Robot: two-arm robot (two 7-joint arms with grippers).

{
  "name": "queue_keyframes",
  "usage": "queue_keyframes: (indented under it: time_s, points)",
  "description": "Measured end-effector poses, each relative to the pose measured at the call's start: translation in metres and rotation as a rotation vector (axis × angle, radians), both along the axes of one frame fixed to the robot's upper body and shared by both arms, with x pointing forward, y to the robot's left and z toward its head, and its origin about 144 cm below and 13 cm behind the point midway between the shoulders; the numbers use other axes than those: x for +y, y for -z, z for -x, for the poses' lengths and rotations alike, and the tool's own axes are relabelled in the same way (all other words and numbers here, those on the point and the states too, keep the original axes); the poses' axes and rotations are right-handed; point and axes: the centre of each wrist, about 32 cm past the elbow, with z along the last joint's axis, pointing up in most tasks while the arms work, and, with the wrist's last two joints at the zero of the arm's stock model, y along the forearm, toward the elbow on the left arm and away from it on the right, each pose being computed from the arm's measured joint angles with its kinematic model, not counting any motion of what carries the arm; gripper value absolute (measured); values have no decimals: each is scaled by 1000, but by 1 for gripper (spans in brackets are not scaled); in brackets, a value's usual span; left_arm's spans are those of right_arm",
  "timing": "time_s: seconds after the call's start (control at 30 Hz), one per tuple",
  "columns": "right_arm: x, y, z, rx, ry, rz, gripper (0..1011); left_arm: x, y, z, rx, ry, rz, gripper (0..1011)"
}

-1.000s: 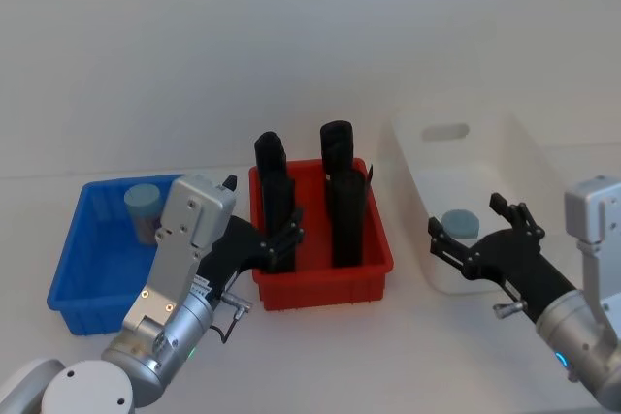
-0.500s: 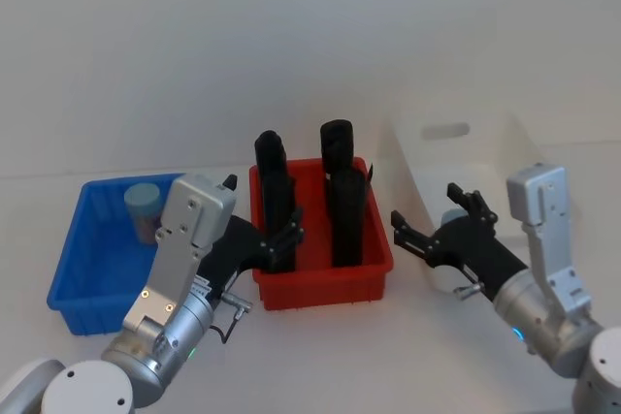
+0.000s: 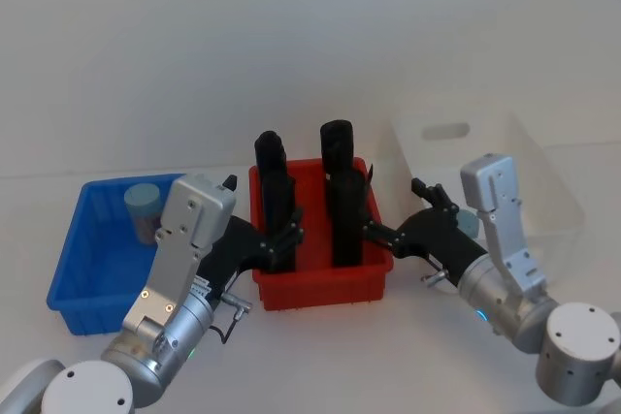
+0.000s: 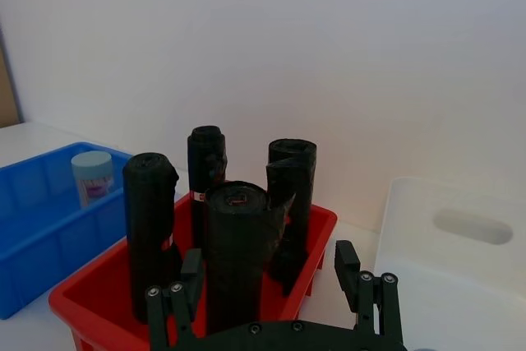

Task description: Pick the cotton swabs from the blue box and place them into the white box.

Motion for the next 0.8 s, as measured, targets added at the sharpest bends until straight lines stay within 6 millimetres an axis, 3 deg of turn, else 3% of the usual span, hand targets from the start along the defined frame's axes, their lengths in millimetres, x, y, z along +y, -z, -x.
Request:
queue_keyframes:
  time_s: [0.8]
  points:
    - [19, 9, -42, 31, -88, 23, 1001, 0, 0, 0, 0, 0, 0, 1004]
